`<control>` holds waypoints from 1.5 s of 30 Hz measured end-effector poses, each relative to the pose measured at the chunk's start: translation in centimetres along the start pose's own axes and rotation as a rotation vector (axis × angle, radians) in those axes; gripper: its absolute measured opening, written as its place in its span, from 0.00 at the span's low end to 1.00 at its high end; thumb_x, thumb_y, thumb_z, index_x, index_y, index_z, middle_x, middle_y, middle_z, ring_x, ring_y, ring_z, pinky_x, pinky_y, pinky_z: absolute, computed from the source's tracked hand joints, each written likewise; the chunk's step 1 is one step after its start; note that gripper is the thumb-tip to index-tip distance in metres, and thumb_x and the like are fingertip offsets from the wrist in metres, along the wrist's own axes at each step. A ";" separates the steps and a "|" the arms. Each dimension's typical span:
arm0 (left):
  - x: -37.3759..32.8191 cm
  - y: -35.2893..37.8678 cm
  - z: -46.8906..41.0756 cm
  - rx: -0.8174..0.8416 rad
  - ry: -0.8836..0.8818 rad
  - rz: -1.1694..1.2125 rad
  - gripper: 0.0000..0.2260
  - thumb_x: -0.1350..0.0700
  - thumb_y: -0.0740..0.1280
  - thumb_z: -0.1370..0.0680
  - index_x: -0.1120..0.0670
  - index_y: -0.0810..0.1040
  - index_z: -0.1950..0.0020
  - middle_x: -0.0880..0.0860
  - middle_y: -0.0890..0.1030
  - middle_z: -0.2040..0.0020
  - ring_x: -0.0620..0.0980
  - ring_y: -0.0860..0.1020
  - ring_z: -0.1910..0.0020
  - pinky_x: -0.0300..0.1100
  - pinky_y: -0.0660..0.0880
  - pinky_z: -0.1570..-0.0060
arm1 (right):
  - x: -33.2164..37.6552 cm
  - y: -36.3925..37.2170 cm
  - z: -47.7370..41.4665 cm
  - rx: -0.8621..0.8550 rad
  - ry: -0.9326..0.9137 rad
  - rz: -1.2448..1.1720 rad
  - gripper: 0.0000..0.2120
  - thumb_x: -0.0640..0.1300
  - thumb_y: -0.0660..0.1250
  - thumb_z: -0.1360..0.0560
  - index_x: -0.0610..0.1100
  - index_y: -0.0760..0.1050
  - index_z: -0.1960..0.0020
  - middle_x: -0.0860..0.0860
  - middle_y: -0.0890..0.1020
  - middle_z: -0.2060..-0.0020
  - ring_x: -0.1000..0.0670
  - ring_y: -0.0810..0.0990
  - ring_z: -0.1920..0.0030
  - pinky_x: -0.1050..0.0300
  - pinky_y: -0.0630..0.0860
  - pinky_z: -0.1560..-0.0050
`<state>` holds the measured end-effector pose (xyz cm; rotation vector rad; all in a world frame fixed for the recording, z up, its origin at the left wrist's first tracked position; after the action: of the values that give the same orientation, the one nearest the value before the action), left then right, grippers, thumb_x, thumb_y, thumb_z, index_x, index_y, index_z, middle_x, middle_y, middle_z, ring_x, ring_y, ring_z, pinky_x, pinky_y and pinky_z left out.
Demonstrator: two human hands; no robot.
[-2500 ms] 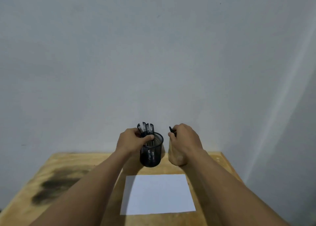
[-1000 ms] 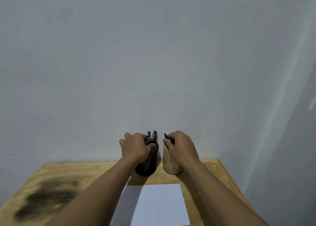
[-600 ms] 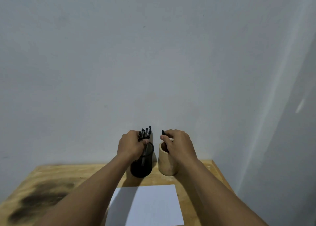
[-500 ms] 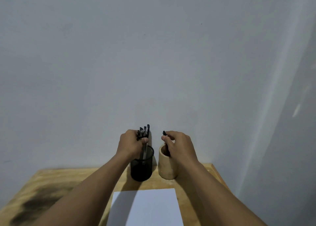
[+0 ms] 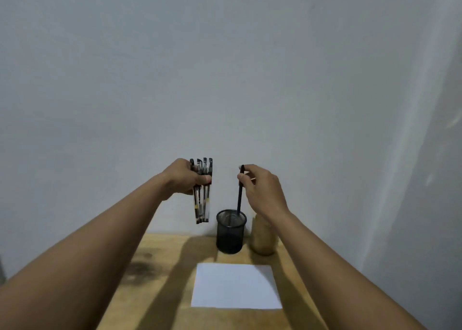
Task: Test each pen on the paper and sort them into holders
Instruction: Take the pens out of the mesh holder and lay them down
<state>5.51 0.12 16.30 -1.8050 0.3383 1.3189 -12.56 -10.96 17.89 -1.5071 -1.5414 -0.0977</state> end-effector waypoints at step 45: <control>24.5 -4.4 7.8 -0.078 -0.264 -0.584 0.31 0.44 0.82 0.37 0.53 0.80 0.38 0.54 0.83 0.42 0.54 0.81 0.45 0.49 0.78 0.48 | 0.2 24.1 16.5 0.533 0.121 0.388 0.13 0.55 0.65 0.22 0.45 0.73 0.52 0.48 0.80 0.54 0.41 0.78 0.53 0.51 0.74 0.58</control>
<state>13.26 14.87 -3.74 -1.5922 -0.3661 1.1313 -1.94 5.36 -3.86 -1.3063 -1.0436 0.4094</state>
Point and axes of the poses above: each hand's wrist, its own z-axis away from the middle knuckle, its own y-axis out of the palm, x = y × z, the point moved 10 cm from there along -z, towards the middle knuckle
